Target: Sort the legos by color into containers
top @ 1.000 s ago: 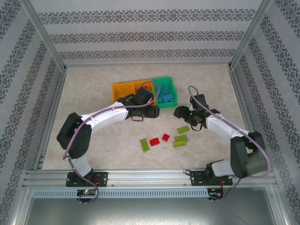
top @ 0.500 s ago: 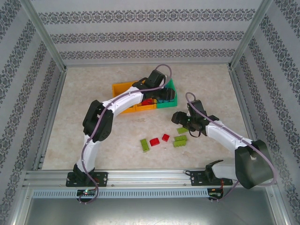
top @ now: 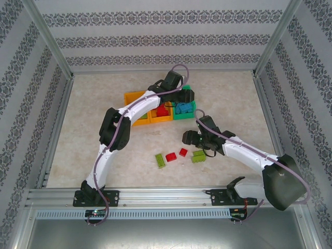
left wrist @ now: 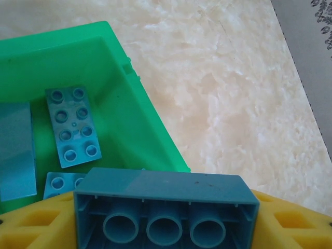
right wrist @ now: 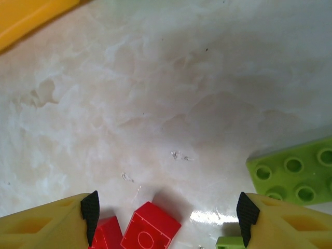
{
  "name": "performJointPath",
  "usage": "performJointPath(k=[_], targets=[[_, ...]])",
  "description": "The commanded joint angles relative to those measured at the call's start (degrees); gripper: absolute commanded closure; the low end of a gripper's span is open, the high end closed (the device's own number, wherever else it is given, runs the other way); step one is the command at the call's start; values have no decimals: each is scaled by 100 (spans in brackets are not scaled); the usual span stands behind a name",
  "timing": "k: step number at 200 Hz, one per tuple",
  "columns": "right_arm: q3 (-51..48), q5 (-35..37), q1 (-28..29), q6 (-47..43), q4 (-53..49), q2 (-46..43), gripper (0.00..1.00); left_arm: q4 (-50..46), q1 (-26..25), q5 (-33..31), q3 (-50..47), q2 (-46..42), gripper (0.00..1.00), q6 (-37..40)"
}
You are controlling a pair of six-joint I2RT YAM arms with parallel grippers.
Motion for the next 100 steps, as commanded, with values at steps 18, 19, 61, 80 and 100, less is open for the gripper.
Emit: performJointPath(k=[18, 19, 61, 80, 100], targets=[[295, 230, 339, 213, -594, 146, 27, -83, 62, -4, 69, -19, 20, -134], [307, 232, 353, 229, -604, 150, 27, -83, 64, -5, 66, -29, 20, -131], [450, 162, 646, 780, -770, 408, 27, -51, 59, -296, -239, -366, 0, -37], [486, 77, 731, 888, -824, 528, 28, 110, 58, -379, -508, -619, 0, -13], [519, -13, 837, 986, -868, 625, 28, 294, 43, -557, -879, -961, 0, 44]])
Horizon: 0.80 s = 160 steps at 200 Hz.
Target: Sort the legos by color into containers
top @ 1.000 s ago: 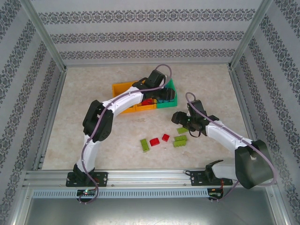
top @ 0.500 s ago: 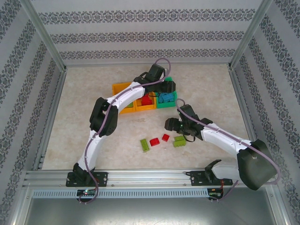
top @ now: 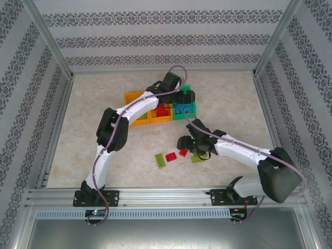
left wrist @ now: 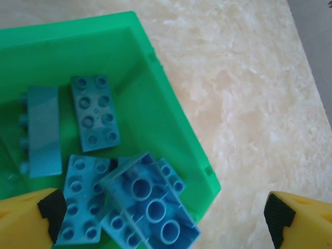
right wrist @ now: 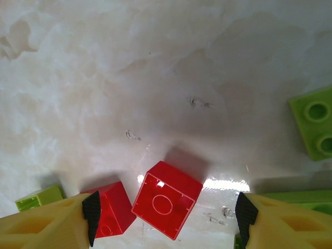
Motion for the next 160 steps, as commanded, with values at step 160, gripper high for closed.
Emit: performJointPath(k=[160], targets=[[719, 36, 536, 344, -521, 1073, 35, 888, 39, -1104, -2664, -2370, 1, 488]])
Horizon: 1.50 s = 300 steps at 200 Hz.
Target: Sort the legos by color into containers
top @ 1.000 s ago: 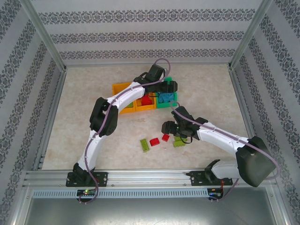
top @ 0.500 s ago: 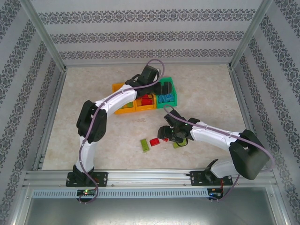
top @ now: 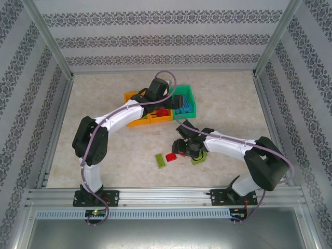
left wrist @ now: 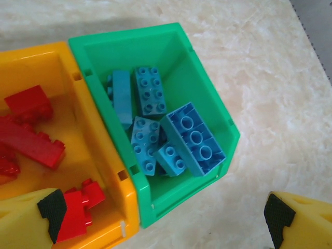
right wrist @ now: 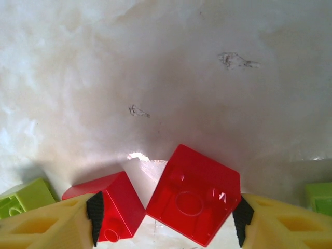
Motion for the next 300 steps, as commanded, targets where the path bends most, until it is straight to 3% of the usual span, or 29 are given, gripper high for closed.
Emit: performJointPath(k=[1, 106, 140, 183, 233, 300], targets=[[209, 116, 89, -37, -237, 185, 35, 184, 40, -254, -189, -317, 1, 154], [678, 576, 94, -454, -821, 682, 62, 105, 110, -504, -499, -549, 1, 154], [780, 737, 102, -559, -784, 517, 73, 38, 162, -601, -700, -669, 1, 175], [906, 810, -128, -827, -367, -54, 76, -2, 301, -741, -1178, -1009, 1, 123], [1452, -249, -997, -1091, 698, -128, 75, 45, 348, -781, -1973, -1566, 0, 270], [3474, -1314, -1537, -1087, 1113, 1562, 74, 240, 344, -420, -2974, -2439, 0, 783]])
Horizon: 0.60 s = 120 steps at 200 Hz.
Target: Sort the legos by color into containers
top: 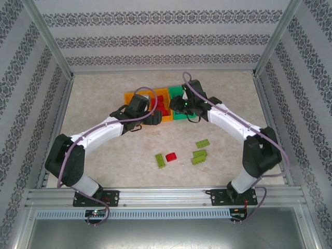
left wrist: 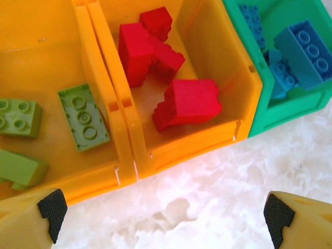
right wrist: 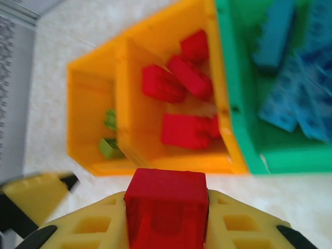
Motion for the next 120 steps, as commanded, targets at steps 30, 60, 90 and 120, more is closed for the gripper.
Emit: performJointPath(k=[30, 60, 90, 120], targets=[[1369, -775, -92, 64, 108, 1315, 70, 249, 16, 712, -588, -565, 0, 851], [1873, -777, -133, 205, 43, 1938, 68, 179, -180, 1019, -725, -560, 0, 1296], [2273, -787, -153, 295, -17, 2393, 66, -40, -514, 1067, -704, -459, 0, 1756], [2486, -684, -153, 326, -91, 2611, 62, -107, -745, 1341, -687, -350, 0, 2153]])
